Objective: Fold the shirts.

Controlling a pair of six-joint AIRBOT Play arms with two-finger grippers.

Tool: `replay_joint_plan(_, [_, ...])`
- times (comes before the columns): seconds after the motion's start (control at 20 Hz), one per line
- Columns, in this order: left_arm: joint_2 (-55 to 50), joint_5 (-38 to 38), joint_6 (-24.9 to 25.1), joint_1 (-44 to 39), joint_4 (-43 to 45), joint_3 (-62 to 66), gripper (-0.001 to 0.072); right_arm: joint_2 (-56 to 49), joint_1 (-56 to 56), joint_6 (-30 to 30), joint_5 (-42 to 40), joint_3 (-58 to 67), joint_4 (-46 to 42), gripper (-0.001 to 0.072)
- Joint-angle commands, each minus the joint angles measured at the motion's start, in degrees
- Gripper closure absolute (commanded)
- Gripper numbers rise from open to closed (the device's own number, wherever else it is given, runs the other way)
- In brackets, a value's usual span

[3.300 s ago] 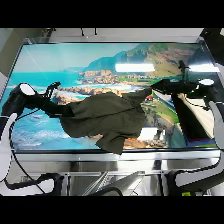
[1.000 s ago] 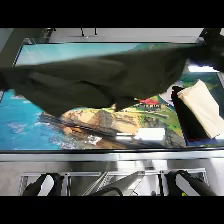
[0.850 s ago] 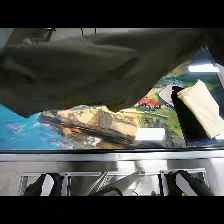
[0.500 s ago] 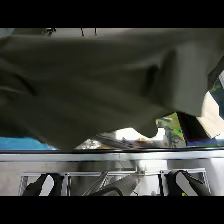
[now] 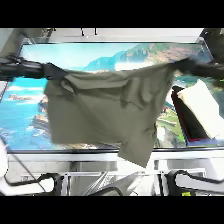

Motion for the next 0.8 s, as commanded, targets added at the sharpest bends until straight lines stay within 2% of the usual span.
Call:
replay_joint_plan(0.0, [-13.2, 8.1, 1.7, -2.7, 0.3, -1.8, 0.0690, -12.6, 7.5, -4.3, -10.4, -4.7, -0.7, 0.0689])
replay_joint_plan(0.05, [-15.6, 9.4, 1.7, -2.7, 0.3, -1.8, 0.0686, -15.2, 8.7, -4.3, -13.6, -4.7, -0.4, 0.0656])
replay_joint_plan(0.1, [-17.2, 10.2, 1.7, -2.2, 0.3, -1.7, 0.0420, -16.9, 9.3, -4.3, -16.0, -4.7, 0.1, 0.0509])
replay_joint_plan(0.15, [-18.7, 10.4, 1.2, -1.5, 0.3, -0.9, -0.0001, -17.9, 9.3, -4.3, -17.4, -4.7, 0.8, 0.0455])
replay_joint_plan(0.25, [-21.1, 6.6, -2.3, 1.4, 0.3, 3.1, 0.0012, -17.5, 7.7, -4.2, -16.3, -4.7, 0.8, 0.0453])
replay_joint_plan(0.35, [-21.6, 0.7, -4.9, 5.0, 1.1, 7.5, 0.0013, -15.1, 4.4, -1.6, -10.6, -4.7, 0.7, 0.0363])
replay_joint_plan(0.45, [-21.2, -6.0, -8.0, 9.0, 6.2, 10.4, 0.0013, -12.2, 0.8, 0.7, -3.5, -4.8, -0.1, 0.0368])
replay_joint_plan(0.55, [-19.8, -10.8, -9.8, 12.0, 14.9, 9.0, 0.0014, -9.1, -1.9, 4.7, 3.4, -5.2, -7.4, 0.0368])
replay_joint_plan(0.65, [-17.7, -11.7, -9.9, 14.5, 22.4, 2.8, 0.0014, -5.8, -3.2, 9.1, 7.1, -7.2, -15.3, 0.0368])
replay_joint_plan(0.75, [-16.3, -10.8, -9.9, 16.8, 25.5, -4.8, 0.0013, -1.8, -4.1, 12.2, 7.9, -11.8, -20.0, 0.0368])
